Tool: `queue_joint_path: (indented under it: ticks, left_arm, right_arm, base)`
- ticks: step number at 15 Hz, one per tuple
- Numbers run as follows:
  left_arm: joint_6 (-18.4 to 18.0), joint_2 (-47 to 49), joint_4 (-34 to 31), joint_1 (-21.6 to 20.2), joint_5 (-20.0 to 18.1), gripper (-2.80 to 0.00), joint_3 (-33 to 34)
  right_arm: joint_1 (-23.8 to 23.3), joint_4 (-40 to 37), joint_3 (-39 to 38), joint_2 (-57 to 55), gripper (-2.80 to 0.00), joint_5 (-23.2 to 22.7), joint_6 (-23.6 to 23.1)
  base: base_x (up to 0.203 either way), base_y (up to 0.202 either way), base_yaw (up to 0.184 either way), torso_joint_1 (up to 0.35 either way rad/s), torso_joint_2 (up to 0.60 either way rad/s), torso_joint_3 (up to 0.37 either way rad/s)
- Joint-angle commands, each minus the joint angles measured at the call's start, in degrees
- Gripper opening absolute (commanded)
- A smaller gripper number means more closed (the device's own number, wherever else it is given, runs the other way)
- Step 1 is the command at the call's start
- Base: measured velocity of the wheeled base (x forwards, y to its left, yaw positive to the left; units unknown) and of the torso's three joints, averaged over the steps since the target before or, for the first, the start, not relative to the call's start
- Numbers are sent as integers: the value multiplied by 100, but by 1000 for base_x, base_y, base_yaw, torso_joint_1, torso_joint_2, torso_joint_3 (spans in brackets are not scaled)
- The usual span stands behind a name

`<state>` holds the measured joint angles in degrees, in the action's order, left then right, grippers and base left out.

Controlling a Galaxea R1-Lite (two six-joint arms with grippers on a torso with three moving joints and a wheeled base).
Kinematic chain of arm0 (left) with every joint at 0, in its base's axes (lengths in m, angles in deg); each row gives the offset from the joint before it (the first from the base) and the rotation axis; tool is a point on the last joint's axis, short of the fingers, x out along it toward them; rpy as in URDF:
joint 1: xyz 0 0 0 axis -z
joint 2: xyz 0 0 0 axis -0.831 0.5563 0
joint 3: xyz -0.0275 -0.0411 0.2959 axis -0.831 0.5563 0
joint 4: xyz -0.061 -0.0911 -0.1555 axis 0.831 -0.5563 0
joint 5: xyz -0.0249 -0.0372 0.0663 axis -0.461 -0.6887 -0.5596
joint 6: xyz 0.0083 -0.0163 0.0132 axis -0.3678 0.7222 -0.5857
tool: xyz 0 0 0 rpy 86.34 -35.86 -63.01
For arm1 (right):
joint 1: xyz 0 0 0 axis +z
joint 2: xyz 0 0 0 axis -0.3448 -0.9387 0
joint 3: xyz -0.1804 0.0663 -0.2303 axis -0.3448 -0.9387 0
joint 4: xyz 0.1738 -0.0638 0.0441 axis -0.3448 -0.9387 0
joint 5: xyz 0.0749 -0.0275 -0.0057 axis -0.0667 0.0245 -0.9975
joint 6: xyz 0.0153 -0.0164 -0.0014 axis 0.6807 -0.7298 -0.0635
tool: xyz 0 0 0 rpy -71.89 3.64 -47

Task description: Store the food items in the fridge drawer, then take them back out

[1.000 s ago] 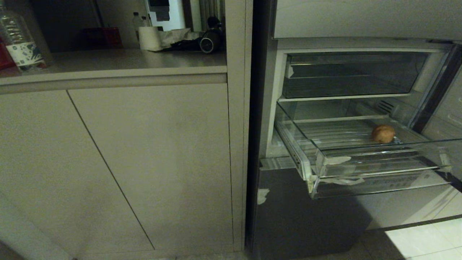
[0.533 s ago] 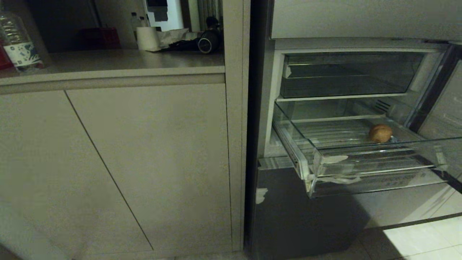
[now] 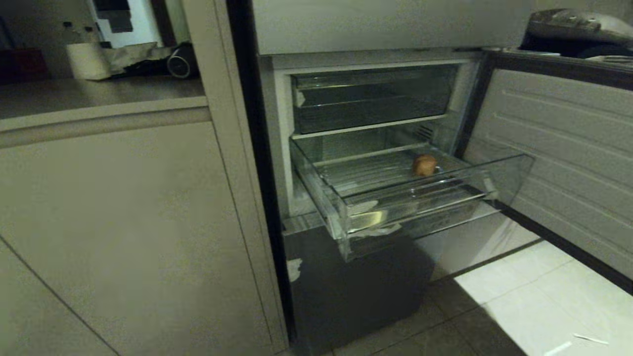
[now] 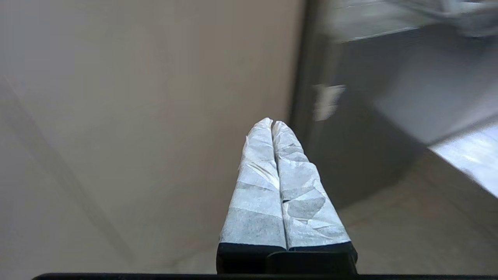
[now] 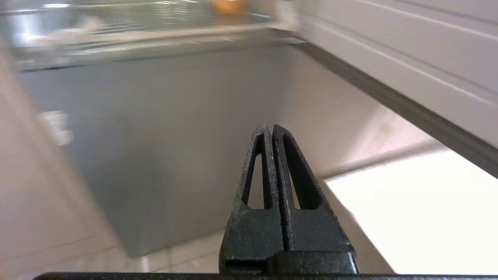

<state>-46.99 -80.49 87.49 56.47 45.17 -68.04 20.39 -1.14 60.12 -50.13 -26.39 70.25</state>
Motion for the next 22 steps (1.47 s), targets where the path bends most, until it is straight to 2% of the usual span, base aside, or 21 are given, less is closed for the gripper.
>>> queue_joint_path:
  ticks: [1, 16, 18, 22]
  left_arm:
    - [1, 6, 1, 0, 3, -280, 0]
    - [1, 6, 1, 0, 3, -280, 0]
    - [1, 6, 1, 0, 3, -280, 0]
    - [10, 6, 1, 0, 3, -280, 0]
  right_arm:
    - [4, 9, -185, 6, -280, 33, 68]
    - [-4, 9, -185, 6, -280, 14, -29]
    - [-4, 9, -176, 6, -280, 33, 68]
    - [-18, -24, 21, -7, -280, 98, -94]
  base:
    - [1, 6, -176, 7, -1, 1]
    - [-1, 7, -175, 1, 2, 2]
    - [2, 3, -96, 6, 3, -1]
    - [0, 0, 0, 0, 0, 0]
